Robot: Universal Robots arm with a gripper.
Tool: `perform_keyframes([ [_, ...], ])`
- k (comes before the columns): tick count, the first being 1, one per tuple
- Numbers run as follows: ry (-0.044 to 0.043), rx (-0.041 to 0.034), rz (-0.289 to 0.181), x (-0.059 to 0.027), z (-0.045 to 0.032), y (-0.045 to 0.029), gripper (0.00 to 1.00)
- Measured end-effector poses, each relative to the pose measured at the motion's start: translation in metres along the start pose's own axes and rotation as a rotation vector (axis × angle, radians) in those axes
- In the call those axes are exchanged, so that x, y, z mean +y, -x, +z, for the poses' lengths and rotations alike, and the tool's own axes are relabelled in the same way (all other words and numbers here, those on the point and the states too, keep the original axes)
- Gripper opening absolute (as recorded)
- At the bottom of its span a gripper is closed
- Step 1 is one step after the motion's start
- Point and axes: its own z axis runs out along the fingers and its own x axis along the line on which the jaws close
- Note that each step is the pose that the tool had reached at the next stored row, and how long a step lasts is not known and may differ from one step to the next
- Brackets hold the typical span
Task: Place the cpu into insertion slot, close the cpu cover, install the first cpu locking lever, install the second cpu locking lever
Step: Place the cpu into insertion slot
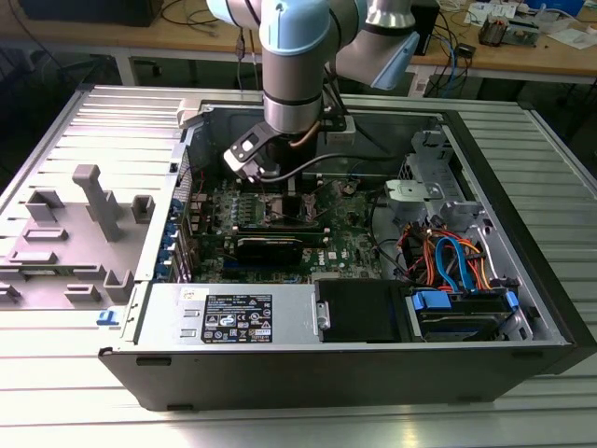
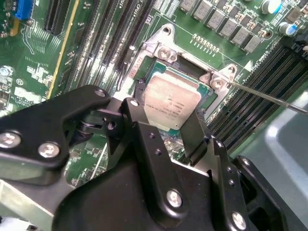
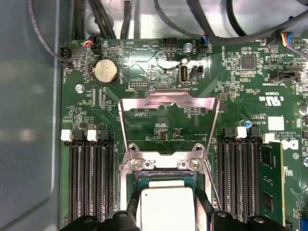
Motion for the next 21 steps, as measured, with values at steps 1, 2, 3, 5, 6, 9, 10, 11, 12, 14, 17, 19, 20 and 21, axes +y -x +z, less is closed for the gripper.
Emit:
perform_keyframes([
  [1, -0.0001, -0.0031, 0.003, 0.0002, -0.0001, -0.0002, 0.54],
  [2, -0.0001, -0.0045, 0.004, 0.0005, -0.0001, -0.0007, 0.54],
  [3, 0.0000, -0.0045, 0.004, 0.0005, -0.0001, -0.0010, 0.54],
  [5, 0.0000, -0.0045, 0.004, 0.0005, -0.0001, -0.0011, 0.54],
  [6, 0.0001, -0.0044, 0.004, 0.0006, -0.0001, -0.0012, 0.54],
  [9, 0.0002, -0.0043, 0.004, 0.0006, -0.0002, -0.0012, 0.54],
  [10, 0.0000, -0.0046, 0.004, 0.0006, -0.0016, -0.0012, 0.54],
  [11, 0.0001, -0.0044, 0.004, 0.0006, -0.0029, -0.0012, 0.54],
  [12, 0.0001, -0.0045, 0.004, 0.0007, -0.0040, -0.0012, 0.54],
  [14, 0.0034, -0.0042, 0.005, 0.0006, -0.0041, -0.0013, 0.54],
  [17, 0.0165, -0.0038, 0.005, 0.0007, -0.0041, -0.0015, 0.54],
  [19, 0.0170, -0.0036, 0.005, 0.0006, -0.0035, -0.0019, 0.54],
  [20, 0.0171, -0.0035, 0.005, 0.0006, -0.0032, -0.0020, 0.54],
  [21, 0.0170, -0.0036, 0.005, 0.0006, -0.0029, -0.0022, 0.54],
])
